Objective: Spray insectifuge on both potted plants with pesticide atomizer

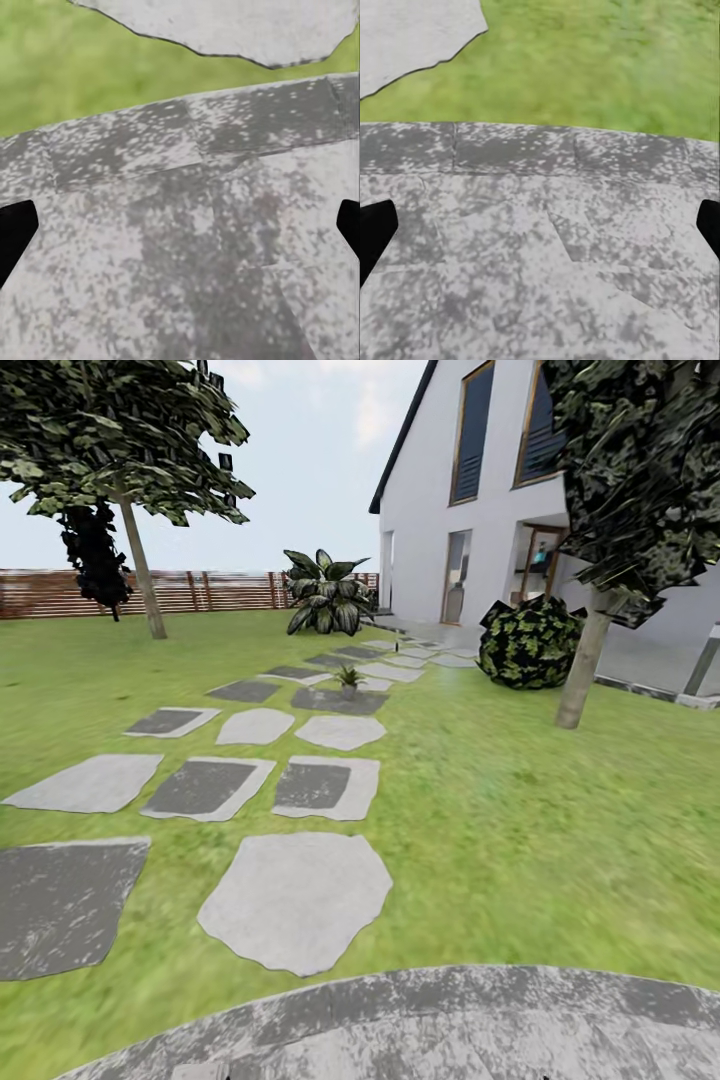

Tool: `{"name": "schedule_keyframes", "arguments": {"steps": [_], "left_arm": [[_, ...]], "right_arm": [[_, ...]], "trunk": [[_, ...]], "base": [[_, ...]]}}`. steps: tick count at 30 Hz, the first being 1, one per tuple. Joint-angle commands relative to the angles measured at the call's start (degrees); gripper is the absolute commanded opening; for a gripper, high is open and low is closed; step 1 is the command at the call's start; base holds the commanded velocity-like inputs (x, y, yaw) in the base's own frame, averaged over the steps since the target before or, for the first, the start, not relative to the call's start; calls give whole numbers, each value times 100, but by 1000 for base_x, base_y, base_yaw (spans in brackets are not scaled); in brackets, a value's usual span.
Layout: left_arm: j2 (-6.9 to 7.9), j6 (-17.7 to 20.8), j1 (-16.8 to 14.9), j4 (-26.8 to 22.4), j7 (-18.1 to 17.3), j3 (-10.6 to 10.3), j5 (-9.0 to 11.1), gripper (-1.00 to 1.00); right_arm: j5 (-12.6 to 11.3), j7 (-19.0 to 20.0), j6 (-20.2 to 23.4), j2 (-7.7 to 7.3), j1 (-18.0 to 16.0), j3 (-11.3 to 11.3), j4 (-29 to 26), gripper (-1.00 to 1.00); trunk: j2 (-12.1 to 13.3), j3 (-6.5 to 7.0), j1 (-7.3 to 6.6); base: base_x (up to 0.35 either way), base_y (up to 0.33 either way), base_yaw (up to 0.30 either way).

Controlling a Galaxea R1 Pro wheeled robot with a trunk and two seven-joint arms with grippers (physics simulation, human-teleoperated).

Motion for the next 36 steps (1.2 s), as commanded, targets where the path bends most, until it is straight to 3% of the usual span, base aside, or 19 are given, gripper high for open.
{"name": "schedule_keyframes", "arguments": {"steps": [1, 22, 36], "left_arm": [[0, -17, -3, 5, -2, -4, 36, 100], [0, -17, -5, 13, -2, -4, 36, 100], [4, -17, -3, 12, -2, -4, 36, 100]], "right_arm": [[29, 0, -15, -2, -3, 0, 2, 100], [29, 4, -15, 5, -3, 0, 2, 100], [29, 1, -15, 7, -3, 0, 5, 100]], "trunk": [[-2, -6, 2], [-2, -8, 2], [-2, -122, 2]], "base": [[334, 98, 0], [335, 98, 0], [335, 98, 0]]}}
